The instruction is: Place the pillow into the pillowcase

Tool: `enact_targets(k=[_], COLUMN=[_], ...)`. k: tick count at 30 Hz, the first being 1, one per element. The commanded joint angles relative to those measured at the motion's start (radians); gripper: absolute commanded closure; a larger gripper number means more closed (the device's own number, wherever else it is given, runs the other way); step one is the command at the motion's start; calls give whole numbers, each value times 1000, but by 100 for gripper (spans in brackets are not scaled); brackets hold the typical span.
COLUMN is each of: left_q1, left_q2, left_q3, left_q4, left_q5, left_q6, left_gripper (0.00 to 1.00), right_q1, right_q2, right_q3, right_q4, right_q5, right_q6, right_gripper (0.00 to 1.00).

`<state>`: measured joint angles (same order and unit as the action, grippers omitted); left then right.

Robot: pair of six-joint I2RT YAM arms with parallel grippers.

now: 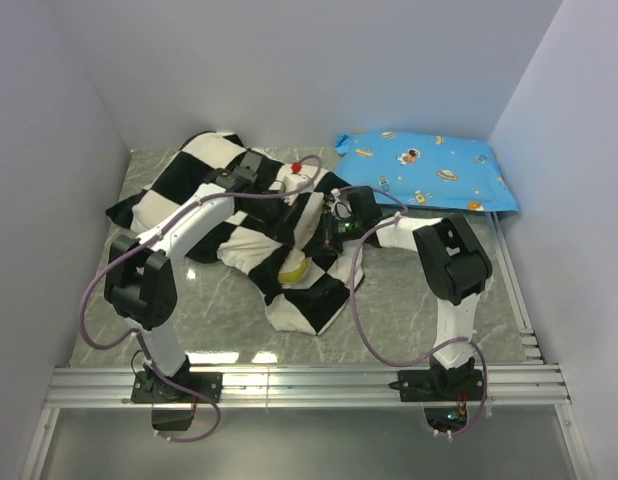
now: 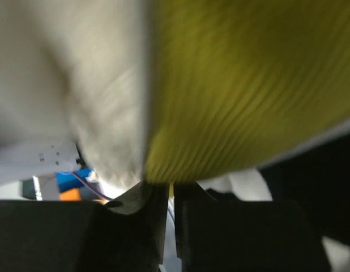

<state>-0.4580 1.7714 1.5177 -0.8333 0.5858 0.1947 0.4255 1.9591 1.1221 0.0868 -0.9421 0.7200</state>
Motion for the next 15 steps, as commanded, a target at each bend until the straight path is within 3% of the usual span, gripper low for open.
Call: enact_targets(k=[1, 5, 7, 8, 10, 11, 14, 15], left_q1=[-131, -150, -117, -63, -4, 37, 58, 58], left_q2=[-99, -144, -153, -155, -153, -153, -150, -147], left_q3=[88, -13, -69, -83, -87, -73, -15, 8], left_q4=[-101, -1, 6, 13, 22, 14, 13, 20], left_q5=[340, 430, 388, 385, 349, 326, 208, 180], left_q6=[-13, -135, -139, -147, -161, -152, -121, -118], left_gripper=[100, 100, 100, 87, 72, 56, 35, 34], right_q1=[27, 26, 10, -14, -42, -57, -112, -148], right_q2=[-3, -49, -103, -124, -195, -234, -281, -288], right_q3=[24, -1, -15, -19, -22, -22, -10, -10], right_q4=[249, 355, 229, 161, -113, -204, -526, -632], right_q5=[2, -43, -60, -67, -40, -3, 60, 103], right_q6=[172, 279, 192, 140, -80, -150, -387, -468], right_gripper=[93, 93, 87, 83, 70, 66, 61, 61])
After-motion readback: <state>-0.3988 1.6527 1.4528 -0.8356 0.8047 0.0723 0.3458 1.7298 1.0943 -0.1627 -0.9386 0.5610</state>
